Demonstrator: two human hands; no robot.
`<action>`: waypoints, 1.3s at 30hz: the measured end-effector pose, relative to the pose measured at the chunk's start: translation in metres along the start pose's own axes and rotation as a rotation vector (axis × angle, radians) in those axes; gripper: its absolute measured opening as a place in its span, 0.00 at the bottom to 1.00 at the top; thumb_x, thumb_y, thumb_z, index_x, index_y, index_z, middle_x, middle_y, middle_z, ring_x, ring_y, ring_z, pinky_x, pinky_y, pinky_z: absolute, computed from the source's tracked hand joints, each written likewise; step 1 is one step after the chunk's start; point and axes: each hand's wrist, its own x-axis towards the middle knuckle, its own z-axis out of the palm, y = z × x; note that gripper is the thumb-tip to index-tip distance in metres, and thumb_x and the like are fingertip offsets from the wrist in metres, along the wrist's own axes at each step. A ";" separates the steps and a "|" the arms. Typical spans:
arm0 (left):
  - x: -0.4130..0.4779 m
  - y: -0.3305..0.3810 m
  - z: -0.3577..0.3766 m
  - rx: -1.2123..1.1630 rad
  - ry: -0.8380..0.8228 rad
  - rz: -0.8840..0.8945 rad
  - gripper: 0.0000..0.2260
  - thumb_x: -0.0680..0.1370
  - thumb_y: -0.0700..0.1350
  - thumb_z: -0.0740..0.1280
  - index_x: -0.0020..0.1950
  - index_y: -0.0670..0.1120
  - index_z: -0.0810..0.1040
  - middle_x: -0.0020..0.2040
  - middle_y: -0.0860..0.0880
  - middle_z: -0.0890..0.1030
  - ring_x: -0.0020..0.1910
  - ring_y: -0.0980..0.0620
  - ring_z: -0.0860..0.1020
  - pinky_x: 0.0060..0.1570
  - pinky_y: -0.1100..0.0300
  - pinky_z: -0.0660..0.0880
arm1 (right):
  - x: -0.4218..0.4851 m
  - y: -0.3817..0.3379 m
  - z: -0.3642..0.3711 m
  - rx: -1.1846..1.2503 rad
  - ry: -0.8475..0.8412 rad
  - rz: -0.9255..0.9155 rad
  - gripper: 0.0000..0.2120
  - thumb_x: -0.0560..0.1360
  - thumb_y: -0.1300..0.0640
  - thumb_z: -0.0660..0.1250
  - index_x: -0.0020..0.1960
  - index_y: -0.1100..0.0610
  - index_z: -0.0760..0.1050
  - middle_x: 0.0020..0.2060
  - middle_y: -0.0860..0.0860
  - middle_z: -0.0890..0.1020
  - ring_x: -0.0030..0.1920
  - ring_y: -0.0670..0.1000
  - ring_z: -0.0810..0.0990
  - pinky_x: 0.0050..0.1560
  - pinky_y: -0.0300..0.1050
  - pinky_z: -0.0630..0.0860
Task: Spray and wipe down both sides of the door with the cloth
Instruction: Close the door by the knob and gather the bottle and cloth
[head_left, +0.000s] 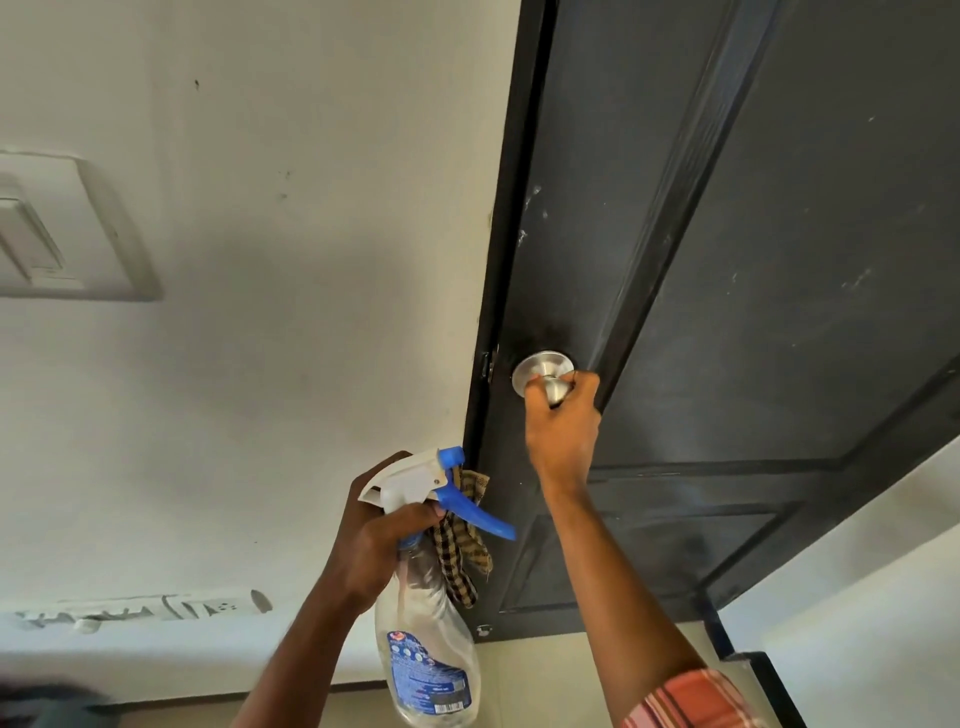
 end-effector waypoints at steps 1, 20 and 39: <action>0.002 0.001 0.000 0.007 0.001 0.013 0.23 0.60 0.49 0.71 0.51 0.38 0.79 0.44 0.36 0.81 0.45 0.34 0.80 0.46 0.44 0.77 | 0.002 0.000 0.003 0.004 -0.001 0.002 0.11 0.75 0.52 0.66 0.51 0.55 0.67 0.36 0.49 0.79 0.32 0.46 0.79 0.26 0.33 0.69; 0.000 0.008 0.009 0.008 -0.036 0.051 0.18 0.60 0.49 0.70 0.46 0.43 0.80 0.43 0.34 0.78 0.44 0.32 0.77 0.43 0.49 0.76 | 0.034 0.022 -0.005 -0.930 -0.063 -0.786 0.19 0.66 0.55 0.77 0.52 0.57 0.76 0.47 0.57 0.78 0.31 0.55 0.79 0.25 0.41 0.72; -0.068 0.033 0.003 -0.016 0.033 0.085 0.12 0.62 0.49 0.70 0.43 0.47 0.78 0.42 0.34 0.77 0.42 0.36 0.77 0.42 0.46 0.75 | -0.150 0.012 -0.062 0.560 -0.963 0.285 0.30 0.61 0.57 0.67 0.63 0.54 0.74 0.54 0.52 0.82 0.55 0.54 0.79 0.51 0.47 0.77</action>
